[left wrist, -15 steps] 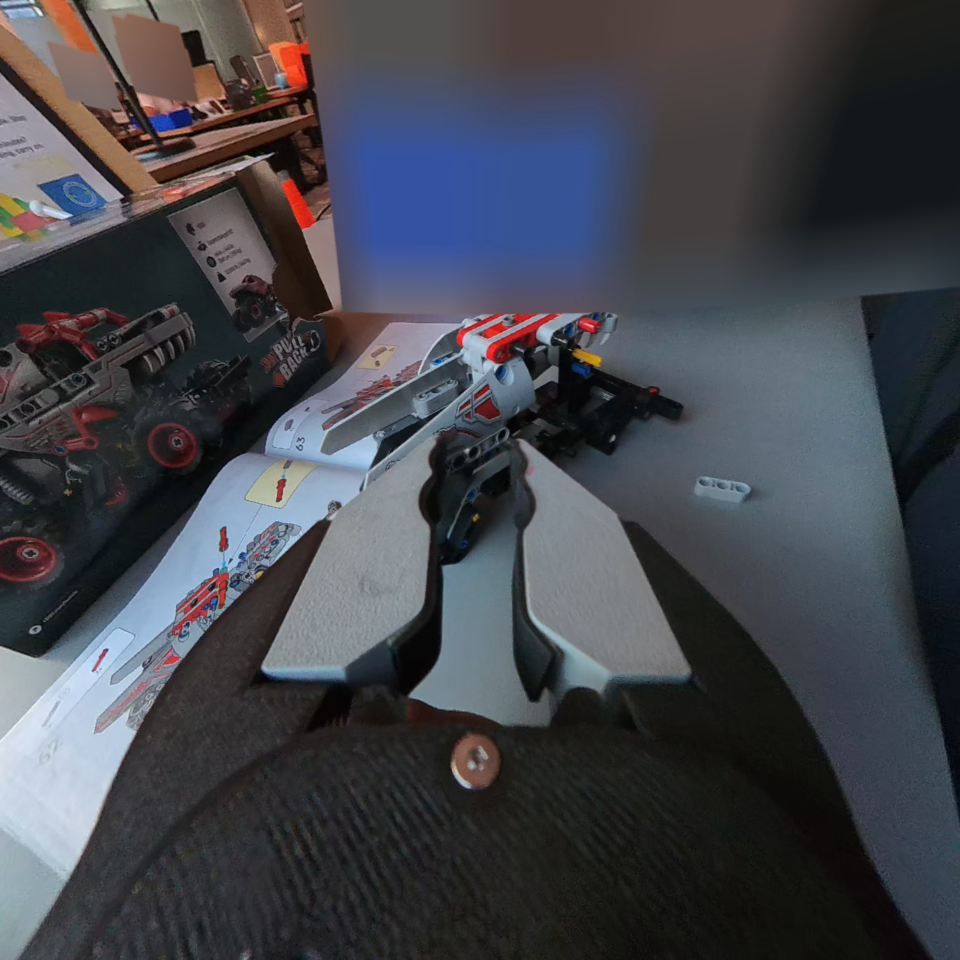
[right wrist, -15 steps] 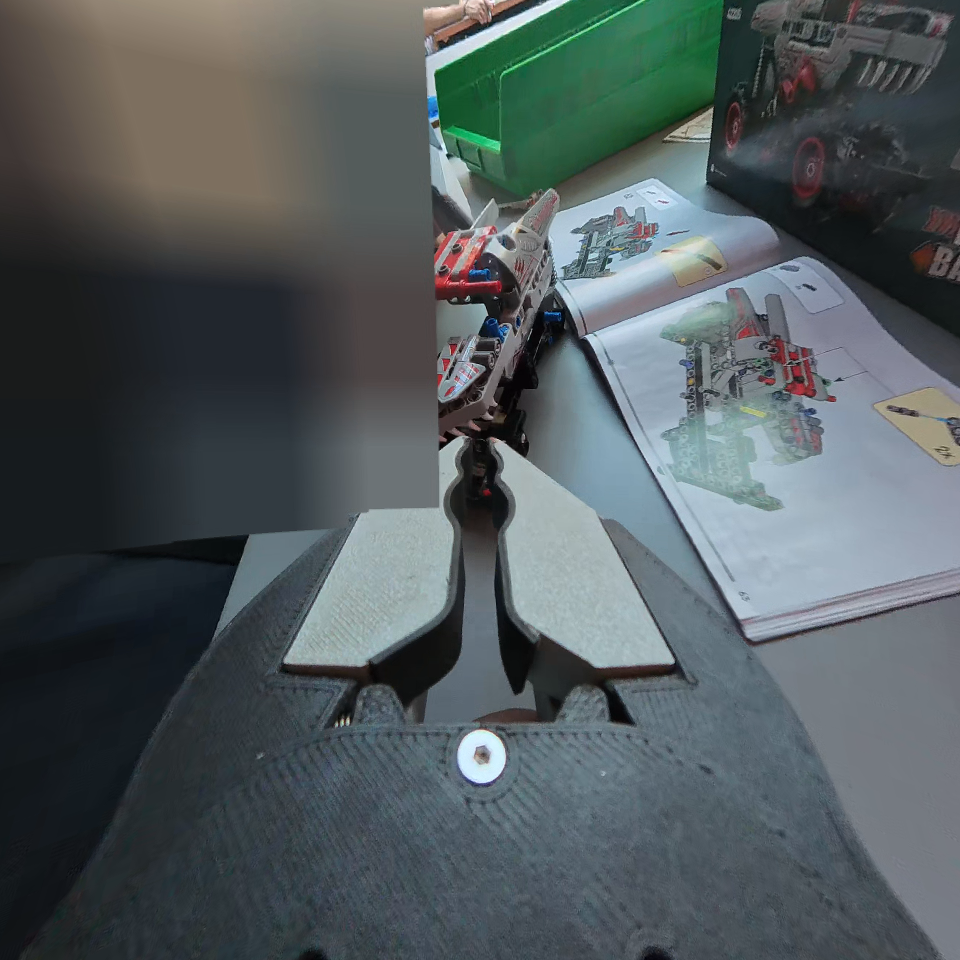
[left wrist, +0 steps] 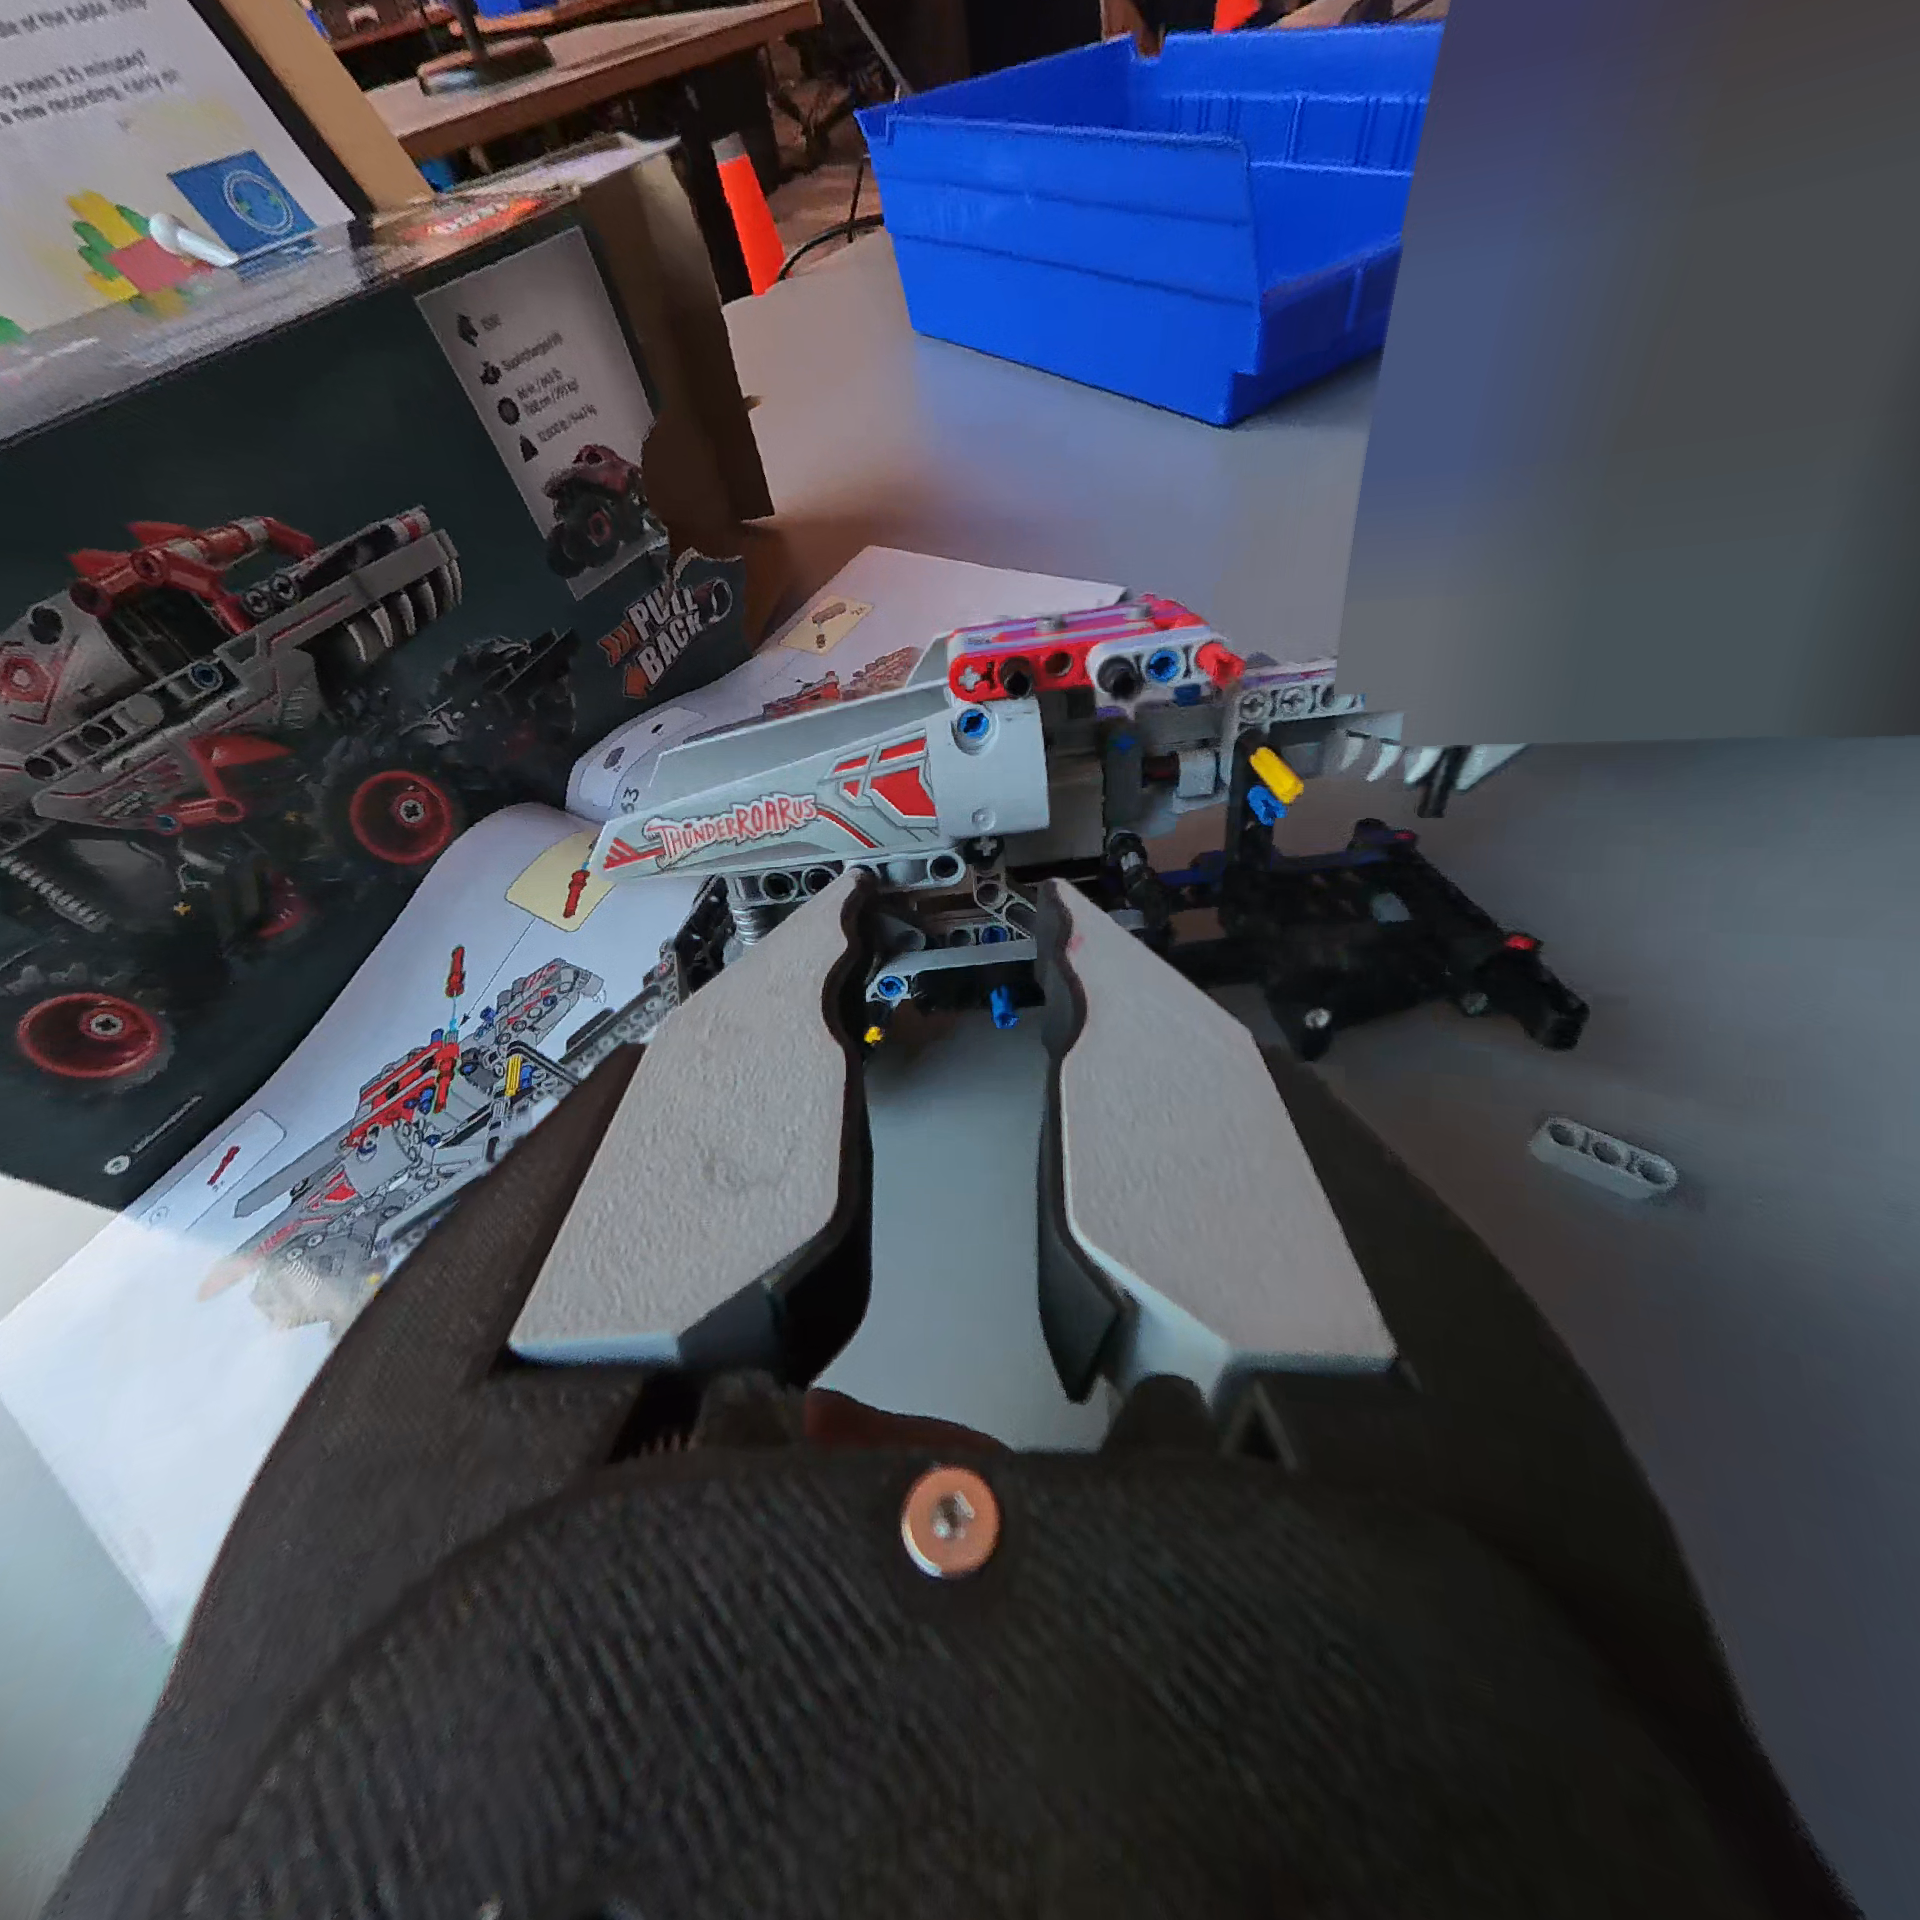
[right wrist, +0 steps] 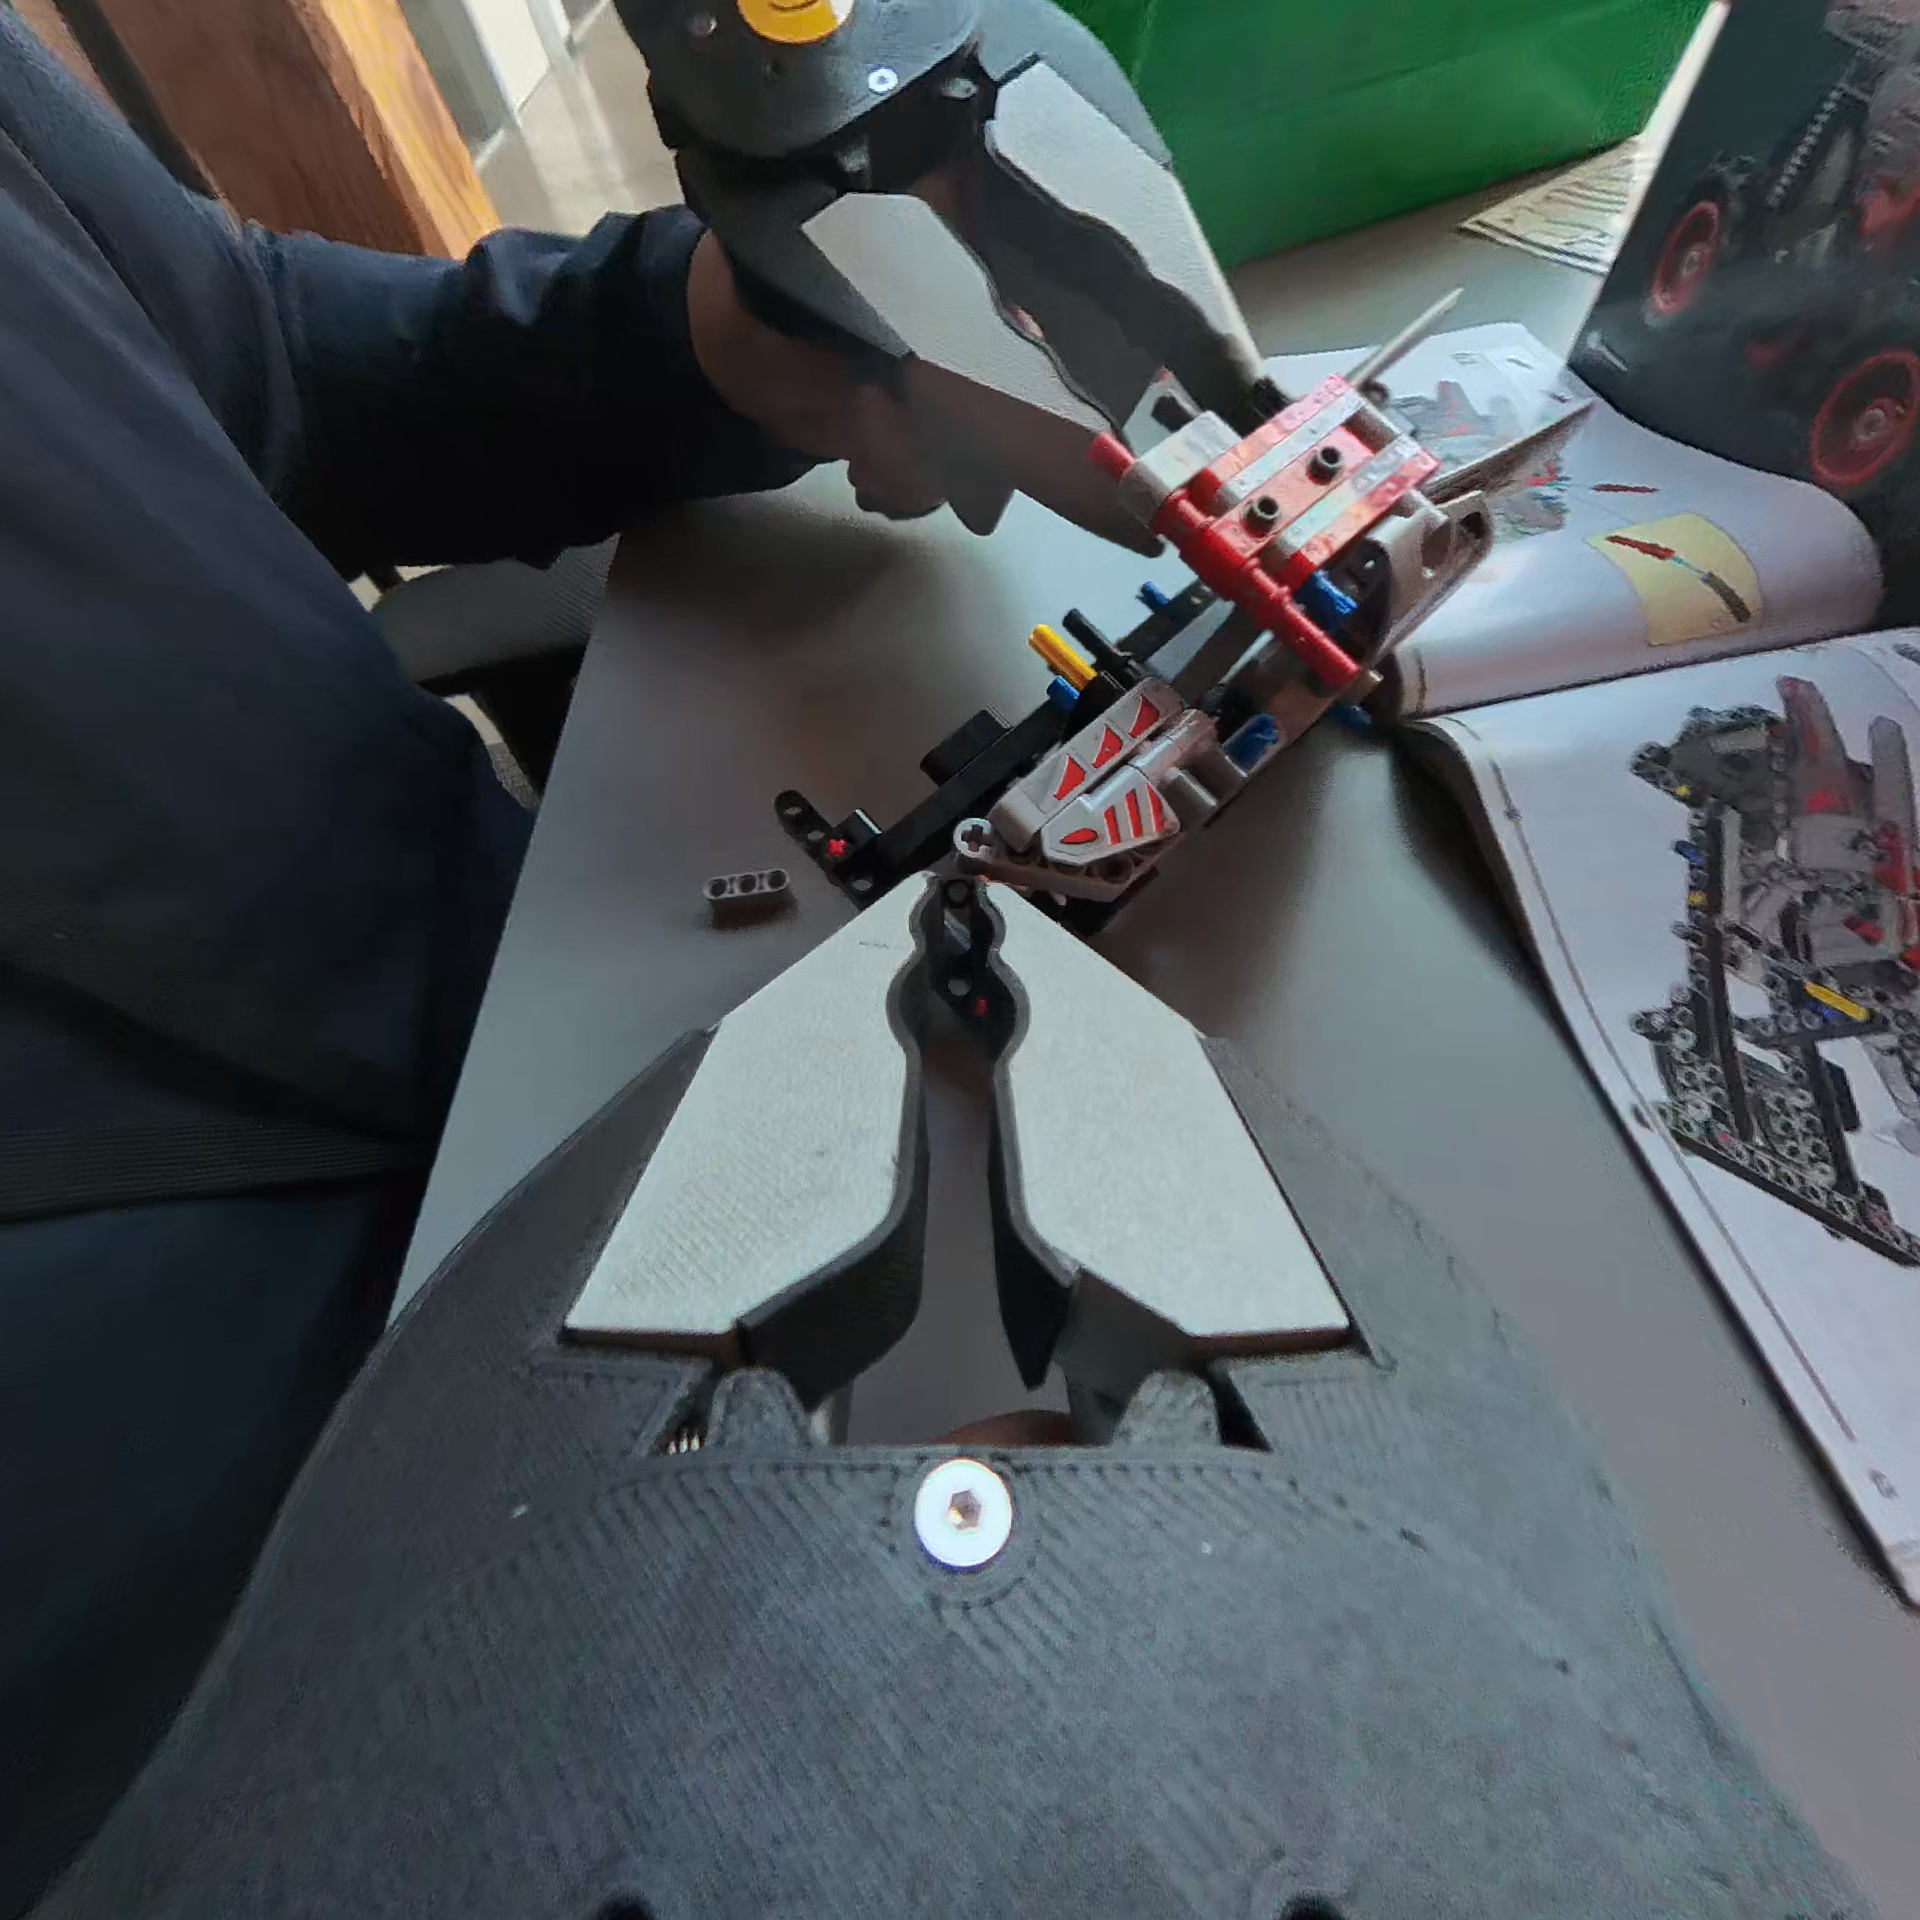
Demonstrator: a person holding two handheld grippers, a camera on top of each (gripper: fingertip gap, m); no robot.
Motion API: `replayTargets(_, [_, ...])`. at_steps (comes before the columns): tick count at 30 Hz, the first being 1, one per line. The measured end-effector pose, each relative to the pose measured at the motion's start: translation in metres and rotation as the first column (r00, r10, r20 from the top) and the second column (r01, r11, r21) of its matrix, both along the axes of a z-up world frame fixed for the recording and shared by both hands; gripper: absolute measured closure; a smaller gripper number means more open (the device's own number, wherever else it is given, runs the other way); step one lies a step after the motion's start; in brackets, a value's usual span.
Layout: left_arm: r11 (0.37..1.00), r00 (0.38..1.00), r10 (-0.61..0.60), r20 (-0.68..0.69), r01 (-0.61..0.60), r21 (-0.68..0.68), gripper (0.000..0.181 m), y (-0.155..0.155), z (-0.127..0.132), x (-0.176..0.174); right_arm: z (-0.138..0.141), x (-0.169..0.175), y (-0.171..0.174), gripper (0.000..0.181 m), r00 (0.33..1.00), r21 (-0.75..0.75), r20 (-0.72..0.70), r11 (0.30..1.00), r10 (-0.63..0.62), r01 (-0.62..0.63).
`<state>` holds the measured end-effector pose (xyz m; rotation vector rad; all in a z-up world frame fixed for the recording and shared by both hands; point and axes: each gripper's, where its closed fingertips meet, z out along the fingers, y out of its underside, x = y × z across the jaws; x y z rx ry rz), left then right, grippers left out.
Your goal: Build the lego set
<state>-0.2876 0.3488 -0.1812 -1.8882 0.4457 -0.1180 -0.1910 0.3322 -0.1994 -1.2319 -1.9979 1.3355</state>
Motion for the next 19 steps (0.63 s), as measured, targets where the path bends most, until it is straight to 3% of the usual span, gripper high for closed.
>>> replayTargets(4, [0.999, 0.999, 0.03, -0.037, -0.031, -0.026, 0.148, -0.02, -0.005, 0.002, -0.001, 0.005, -0.016, 0.179, 0.998, 0.014, -0.006, 0.998, 0.06, -0.059])
replayTargets(9, [0.995, 0.996, 0.052, -0.068, -0.057, -0.081, 0.146, -0.045, -0.009, 0.002, 0.012, 0.005, 0.005, 0.18, 0.999, -0.011, -0.045, 1.0, -0.015, 0.015])
replayTargets(13, [0.989, 0.995, 0.043, -0.091, -0.055, -0.135, 0.144, -0.052, -0.02, 0.008, 0.007, -0.002, 0.005, 0.18, 1.0, -0.046, 0.0, 0.999, -0.029, 0.029])
replayTargets(19, [0.98, 0.998, 0.015, -0.064, -0.027, -0.197, 0.146, -0.071, -0.033, 0.013, 0.007, -0.015, -0.02, 0.18, 1.0, -0.012, -0.01, 1.0, 0.007, -0.007])
